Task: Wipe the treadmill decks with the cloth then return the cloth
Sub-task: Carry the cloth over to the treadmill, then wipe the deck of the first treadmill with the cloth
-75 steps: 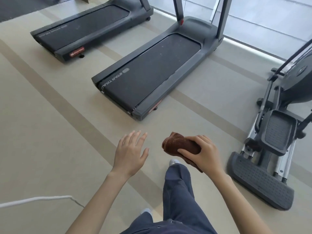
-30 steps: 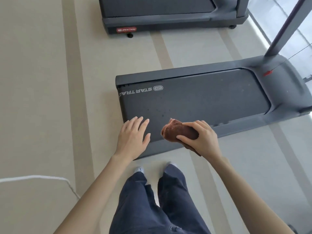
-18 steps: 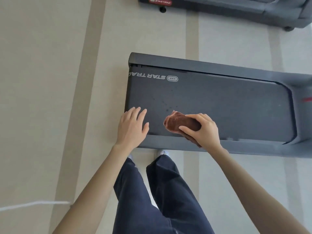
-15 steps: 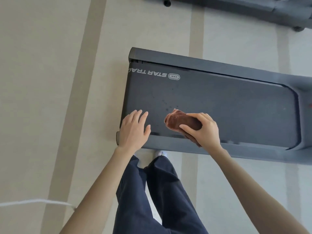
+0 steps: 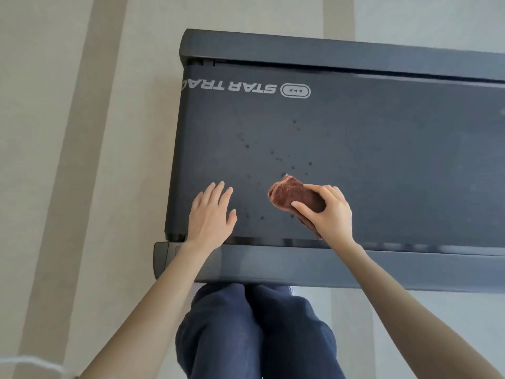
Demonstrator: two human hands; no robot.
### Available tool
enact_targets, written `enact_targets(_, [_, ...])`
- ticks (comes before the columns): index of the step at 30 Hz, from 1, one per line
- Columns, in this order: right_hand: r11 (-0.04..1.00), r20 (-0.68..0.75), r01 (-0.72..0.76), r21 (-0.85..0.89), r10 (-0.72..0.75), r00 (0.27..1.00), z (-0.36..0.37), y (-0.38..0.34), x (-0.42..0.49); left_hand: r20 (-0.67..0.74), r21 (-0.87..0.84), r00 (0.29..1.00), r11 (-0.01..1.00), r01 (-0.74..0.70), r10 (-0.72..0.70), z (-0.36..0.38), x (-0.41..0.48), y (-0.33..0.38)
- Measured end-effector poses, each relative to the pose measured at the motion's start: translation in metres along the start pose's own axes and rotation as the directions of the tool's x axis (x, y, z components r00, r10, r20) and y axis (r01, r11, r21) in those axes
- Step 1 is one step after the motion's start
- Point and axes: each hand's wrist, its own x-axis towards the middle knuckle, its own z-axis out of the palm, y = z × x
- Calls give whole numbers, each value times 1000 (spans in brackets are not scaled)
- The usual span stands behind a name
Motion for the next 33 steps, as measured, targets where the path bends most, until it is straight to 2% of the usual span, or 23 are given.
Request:
enact_targets(4, [996,-37,68,-51,-70,997,72,69,5,-49,23,996,997,-70,71,72,43,-22])
enact_targets(6, [976,-58,183,-116,-191,980,104,98,7,-104,26,991,996,-86,88,102,64,-32])
enact_targets(9, [878,-11,396,-270,-414,910,143,129,6,-180,19,978,995,-102,104,138,87,-43])
enact_targets(12, [780,-4,470,-414,-518,855,168,146,10,-276,35,954,993,-111,116,164,96,-48])
enact_targets(17, [766,-80,470,-439,-555,828,178,150,47,-368,53,918,989,-138,147,178,103,-53])
enact_targets(23, [815,-83,355,-459,-437,896,174,119,115,-321,43,938,991,-123,131,166,97,-48])
enact_targets(27, [818,-121,322,-477,-424,898,183,111,135,-342,45,930,991,-129,137,170,98,-51])
enact_targets(30, [793,-114,385,-472,-488,866,186,107,108,-361,36,922,990,-140,143,173,99,-53])
enact_targets(33, [757,-29,505,-414,-566,824,193,101,47,-362,18,921,989,-145,142,170,97,-54])
